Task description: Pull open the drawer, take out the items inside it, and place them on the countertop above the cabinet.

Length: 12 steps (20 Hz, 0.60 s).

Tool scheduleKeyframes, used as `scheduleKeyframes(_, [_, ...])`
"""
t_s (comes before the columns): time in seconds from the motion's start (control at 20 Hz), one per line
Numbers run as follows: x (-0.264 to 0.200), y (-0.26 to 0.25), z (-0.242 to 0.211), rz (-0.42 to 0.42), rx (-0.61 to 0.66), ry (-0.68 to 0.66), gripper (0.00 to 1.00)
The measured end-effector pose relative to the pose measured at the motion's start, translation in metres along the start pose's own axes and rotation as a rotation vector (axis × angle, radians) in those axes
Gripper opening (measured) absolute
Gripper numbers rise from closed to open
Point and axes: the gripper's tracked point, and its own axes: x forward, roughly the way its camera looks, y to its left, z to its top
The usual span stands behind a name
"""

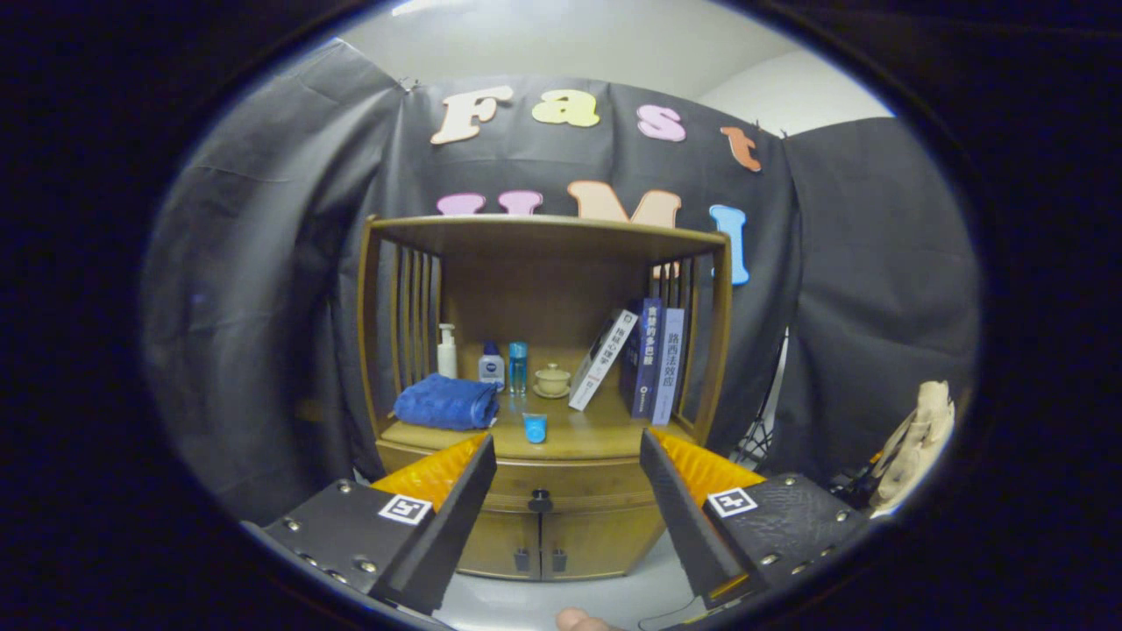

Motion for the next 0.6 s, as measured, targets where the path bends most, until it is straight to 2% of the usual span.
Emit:
scheduleKeyframes(0.35, [-0.062, -0.015, 0.013, -0.024, -0.005, -0.051, 0.98])
scheduleKeyframes(0.6, [-0.070, -0.014, 0.004, -0.023, -0.033, -0.067, 0.99])
